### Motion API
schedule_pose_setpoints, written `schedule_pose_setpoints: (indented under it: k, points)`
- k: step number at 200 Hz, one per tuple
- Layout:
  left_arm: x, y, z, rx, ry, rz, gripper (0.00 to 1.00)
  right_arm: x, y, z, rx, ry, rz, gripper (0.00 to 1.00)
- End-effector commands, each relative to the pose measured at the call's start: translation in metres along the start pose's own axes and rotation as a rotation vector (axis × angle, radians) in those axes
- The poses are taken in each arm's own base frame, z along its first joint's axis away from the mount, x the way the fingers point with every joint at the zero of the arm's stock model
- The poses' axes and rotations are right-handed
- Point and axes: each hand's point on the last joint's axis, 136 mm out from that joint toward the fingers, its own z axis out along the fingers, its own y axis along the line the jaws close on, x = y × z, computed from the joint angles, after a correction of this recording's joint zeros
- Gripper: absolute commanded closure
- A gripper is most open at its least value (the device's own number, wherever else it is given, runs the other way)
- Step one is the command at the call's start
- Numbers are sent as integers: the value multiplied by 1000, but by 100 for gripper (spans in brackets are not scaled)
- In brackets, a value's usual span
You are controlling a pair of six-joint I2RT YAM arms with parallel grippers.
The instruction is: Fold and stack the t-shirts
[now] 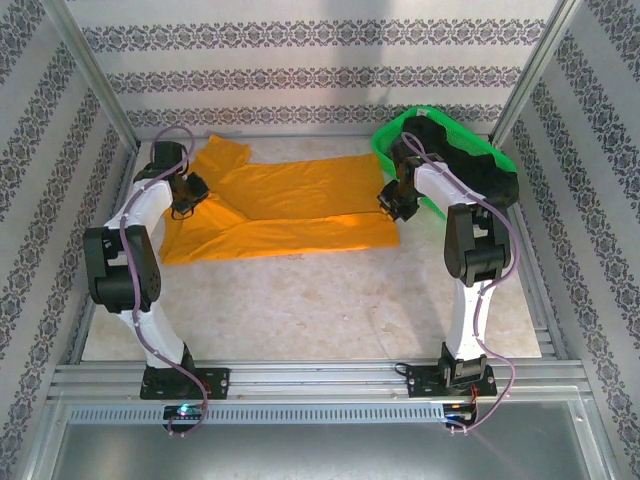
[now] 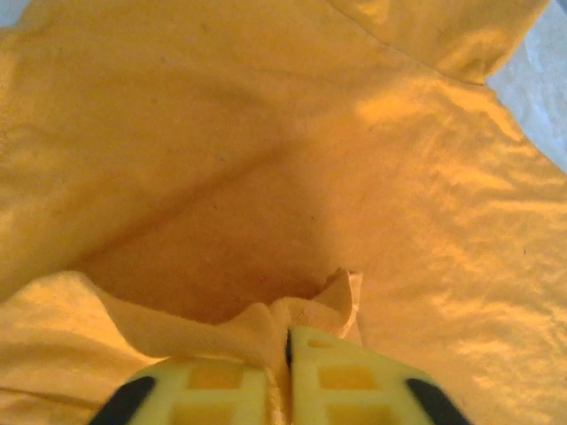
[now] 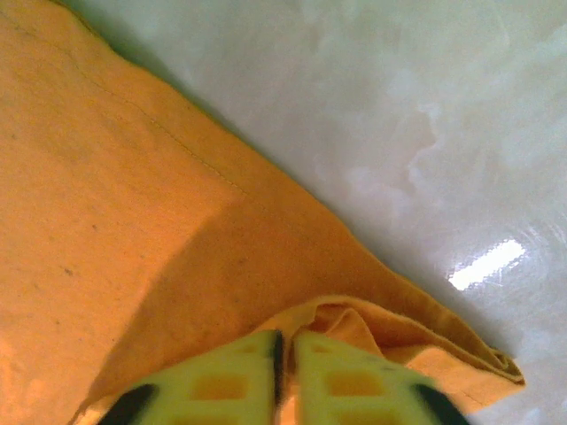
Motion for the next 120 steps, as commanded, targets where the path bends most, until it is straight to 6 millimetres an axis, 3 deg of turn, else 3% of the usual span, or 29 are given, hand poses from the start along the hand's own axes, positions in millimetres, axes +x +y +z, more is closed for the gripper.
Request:
schedule_pose_setpoints:
  k: [1, 8, 21, 43, 57, 95, 120]
  points:
    - [-21, 0, -14, -1, -45, 6, 57, -16, 2, -13, 1, -64, -50, 56]
    - [-21, 3, -19, -15, -46, -2, 47, -19, 2, -20, -8, -84, -64, 50]
    - [-19, 13, -33, -49, -42, -31, 39, -22, 2, -35, -26, -118, -92, 42]
    - [1, 40, -52, -98, -51, -108, 38, -19, -8, -51, -38, -145, -136, 36]
    - [27, 68, -58, -167, -31, -183, 39, -13, -20, -56, -34, -149, -163, 35]
    - [86, 131, -65, -284, 24, -313, 42, 18, -54, -50, -64, -114, -194, 35]
    - [103, 156, -55, -251, 72, -436, 45, 34, -66, -33, -90, -74, -207, 40]
